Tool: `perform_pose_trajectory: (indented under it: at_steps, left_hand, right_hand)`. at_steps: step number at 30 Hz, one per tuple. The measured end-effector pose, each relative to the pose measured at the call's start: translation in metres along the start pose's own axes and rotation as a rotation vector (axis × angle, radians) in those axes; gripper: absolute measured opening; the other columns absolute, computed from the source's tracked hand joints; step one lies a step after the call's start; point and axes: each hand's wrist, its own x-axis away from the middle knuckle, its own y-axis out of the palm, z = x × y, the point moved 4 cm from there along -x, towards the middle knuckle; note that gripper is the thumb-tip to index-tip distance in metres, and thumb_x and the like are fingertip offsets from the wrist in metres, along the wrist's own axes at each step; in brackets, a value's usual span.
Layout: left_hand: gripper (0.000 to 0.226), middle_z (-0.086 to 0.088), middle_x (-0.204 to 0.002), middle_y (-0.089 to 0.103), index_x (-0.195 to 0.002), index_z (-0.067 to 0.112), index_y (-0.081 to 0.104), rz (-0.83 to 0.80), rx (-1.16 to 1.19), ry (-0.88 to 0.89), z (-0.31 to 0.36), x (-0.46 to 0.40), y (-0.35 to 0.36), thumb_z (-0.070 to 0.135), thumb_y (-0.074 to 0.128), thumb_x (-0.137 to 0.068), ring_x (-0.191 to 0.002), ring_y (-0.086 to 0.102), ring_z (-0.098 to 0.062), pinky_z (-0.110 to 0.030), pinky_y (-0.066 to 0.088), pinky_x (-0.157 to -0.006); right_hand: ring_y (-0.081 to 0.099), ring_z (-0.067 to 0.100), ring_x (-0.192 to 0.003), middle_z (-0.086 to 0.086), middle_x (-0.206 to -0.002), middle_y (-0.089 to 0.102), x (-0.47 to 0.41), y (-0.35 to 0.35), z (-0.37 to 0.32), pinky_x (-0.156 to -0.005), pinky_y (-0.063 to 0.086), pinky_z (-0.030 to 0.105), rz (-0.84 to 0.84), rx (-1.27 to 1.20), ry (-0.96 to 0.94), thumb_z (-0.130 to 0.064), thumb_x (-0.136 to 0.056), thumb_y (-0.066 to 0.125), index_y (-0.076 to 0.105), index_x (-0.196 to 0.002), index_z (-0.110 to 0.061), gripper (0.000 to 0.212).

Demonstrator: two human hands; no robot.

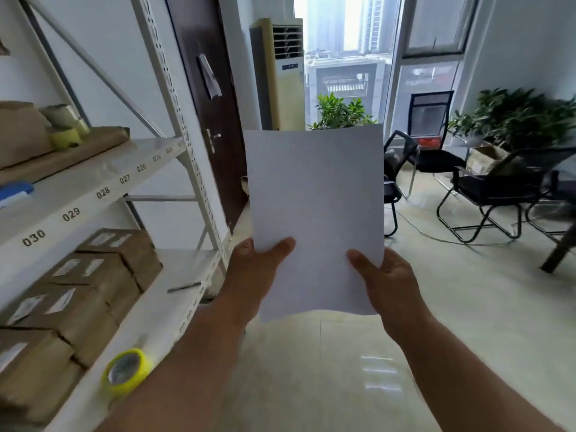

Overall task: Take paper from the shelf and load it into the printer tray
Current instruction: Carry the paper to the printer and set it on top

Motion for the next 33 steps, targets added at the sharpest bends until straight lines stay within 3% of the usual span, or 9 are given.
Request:
perform_pose_trajectory:
  at_steps: [4,8,14,17,22,26,28,33]
  left_hand:
    - [0.026,0.003,-0.095,0.082,-0.109,0.017,0.076,-0.044,0.034,0.012,-0.007,-0.040,0.028,0.021,0.083,-0.084,-0.087,0.079,-0.019,-0.036,0.063,-0.078]
    - [0.017,0.002,-0.097,0.082,-0.100,0.020,0.077,-0.080,0.038,0.020,-0.014,-0.089,0.068,0.019,0.083,-0.084,-0.092,0.078,-0.024,-0.042,0.062,-0.083]
    - [0.011,-0.001,-0.096,0.081,-0.090,0.022,0.077,-0.060,-0.009,0.039,-0.014,-0.157,0.140,0.021,0.085,-0.082,-0.092,0.077,-0.028,-0.053,0.062,-0.087]
    - [0.008,0.003,-0.094,0.081,-0.086,0.026,0.077,-0.059,-0.034,0.048,-0.011,-0.187,0.169,0.024,0.085,-0.082,-0.089,0.077,-0.025,-0.052,0.062,-0.087]
    - [0.013,0.003,-0.094,0.082,-0.094,0.022,0.077,-0.052,-0.045,0.025,-0.012,-0.247,0.199,0.026,0.084,-0.083,-0.088,0.077,-0.023,-0.052,0.062,-0.089]
    - [0.011,0.004,-0.091,0.082,-0.090,0.022,0.076,-0.026,-0.038,0.018,-0.018,-0.310,0.211,0.025,0.085,-0.083,-0.085,0.078,-0.021,-0.050,0.062,-0.088]
    - [0.013,0.004,-0.090,0.081,-0.092,0.020,0.076,-0.006,-0.028,0.006,-0.025,-0.347,0.214,0.025,0.085,-0.083,-0.087,0.077,-0.024,-0.050,0.062,-0.087]
    - [0.018,0.009,-0.084,0.081,-0.098,0.015,0.077,0.005,0.008,0.009,-0.035,-0.439,0.223,0.024,0.083,-0.084,-0.074,0.076,-0.011,-0.033,0.060,-0.069]
  right_hand:
    - [0.077,0.013,-0.080,-0.009,-0.090,0.082,-0.040,-0.010,0.001,-0.070,0.059,0.030,0.048,0.007,-0.001,-0.024,-0.094,0.076,0.075,-0.098,-0.024,0.005]
    - [0.074,-0.001,-0.068,-0.017,-0.081,0.080,-0.092,-0.027,0.005,-0.057,0.055,0.016,0.066,-0.012,-0.016,-0.020,-0.096,0.074,0.073,-0.097,-0.025,0.005]
    - [0.075,0.007,-0.077,-0.008,-0.097,0.081,-0.182,-0.061,0.005,-0.068,0.056,0.025,0.088,-0.050,-0.008,-0.020,-0.095,0.074,0.074,-0.107,-0.022,0.012]
    - [0.075,0.018,-0.086,-0.003,-0.100,0.081,-0.227,-0.074,0.004,-0.073,0.056,0.031,0.088,-0.059,0.004,-0.021,-0.094,0.075,0.075,-0.110,-0.019,0.015]
    - [0.075,0.005,-0.072,-0.012,-0.086,0.081,-0.297,-0.076,0.007,-0.062,0.056,0.021,0.066,-0.055,0.010,-0.019,-0.095,0.075,0.075,-0.105,-0.021,0.010]
    - [0.076,0.007,-0.074,-0.010,-0.090,0.082,-0.361,-0.060,0.015,-0.066,0.056,0.025,0.058,-0.060,0.024,-0.020,-0.094,0.076,0.076,-0.108,-0.018,0.014]
    - [0.076,0.006,-0.073,-0.011,-0.088,0.082,-0.396,-0.048,0.020,-0.061,0.056,0.020,0.053,-0.056,0.022,-0.018,-0.094,0.075,0.076,-0.107,-0.017,0.013]
    - [0.074,0.003,-0.069,-0.013,-0.084,0.081,-0.481,-0.016,0.028,-0.056,0.055,0.016,0.048,-0.034,0.011,-0.017,-0.095,0.074,0.075,-0.106,-0.016,0.011]
